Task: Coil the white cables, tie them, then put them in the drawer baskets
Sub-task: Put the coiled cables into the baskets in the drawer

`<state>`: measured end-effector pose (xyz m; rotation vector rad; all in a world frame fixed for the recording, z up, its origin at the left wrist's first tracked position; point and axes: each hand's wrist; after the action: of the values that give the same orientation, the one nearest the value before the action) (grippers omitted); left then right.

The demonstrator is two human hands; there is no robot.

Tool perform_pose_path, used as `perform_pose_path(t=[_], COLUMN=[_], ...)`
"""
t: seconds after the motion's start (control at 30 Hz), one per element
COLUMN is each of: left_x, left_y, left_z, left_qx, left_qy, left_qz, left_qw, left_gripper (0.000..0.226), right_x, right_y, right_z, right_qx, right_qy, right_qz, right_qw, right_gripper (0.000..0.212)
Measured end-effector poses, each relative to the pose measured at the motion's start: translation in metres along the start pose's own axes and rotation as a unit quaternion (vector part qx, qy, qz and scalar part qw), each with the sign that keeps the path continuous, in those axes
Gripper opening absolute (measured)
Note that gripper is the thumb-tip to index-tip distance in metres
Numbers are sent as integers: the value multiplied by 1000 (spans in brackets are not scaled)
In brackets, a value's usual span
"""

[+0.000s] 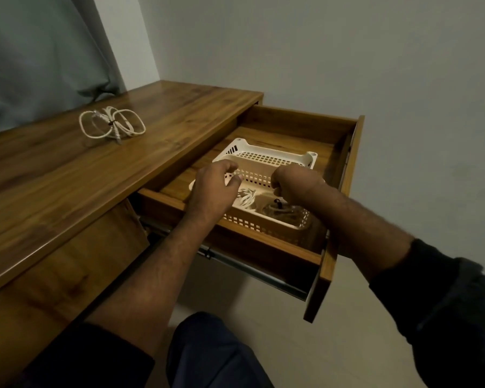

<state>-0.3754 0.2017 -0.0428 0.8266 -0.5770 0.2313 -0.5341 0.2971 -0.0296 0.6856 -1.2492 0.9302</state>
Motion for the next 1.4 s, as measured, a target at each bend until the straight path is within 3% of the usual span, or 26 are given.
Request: perform_pose_path(t=[0.2,0.37,0.6,0.77,0.9,1.07,1.2,1.33,1.4], left_x=[33,78,152,168,160,146,134,141,156], left_y=[1,-6,-64,-120,-166,-198,-206,-198,-188], left_z=[3,6,22,44,75,134,157,161,167], left_qx=[15,18,55,118,174,155,108,102,112], left_qy=[49,82,162,184,198,236,229,183,159], left_qz=[2,14,47,80,93,98,102,96,46], left_qw=[999,996,984,973,960,954,962,973,980], left_gripper=[34,37,40,45,54,61,49,54,65], right_x=[33,44,53,35,9,-13,-17,6,32], right_y=[-41,-96,-186,-241,-265,-287,-312,-321,-318], right_z=[3,10,36,71,109,178,216,221,215], right_qx=[19,81,153,182,172,81,31,14,46], right_qy=[95,154,156,137,148,187,135,40,18], right_qz=[35,70,120,145,197,252,219,270,283], right_qw=[995,982,968,963,954,946,966,962,958], right_gripper=[18,25,34,41,45,50,56,44,26])
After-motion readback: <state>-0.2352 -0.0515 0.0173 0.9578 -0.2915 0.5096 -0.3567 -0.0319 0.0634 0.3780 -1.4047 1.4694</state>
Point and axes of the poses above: each hand's wrist, its own z-axis towards the middle knuckle, its own x-axis out of the back of the hand, y = z × x, and after that the axes turned 12 degrees about y, right-handed
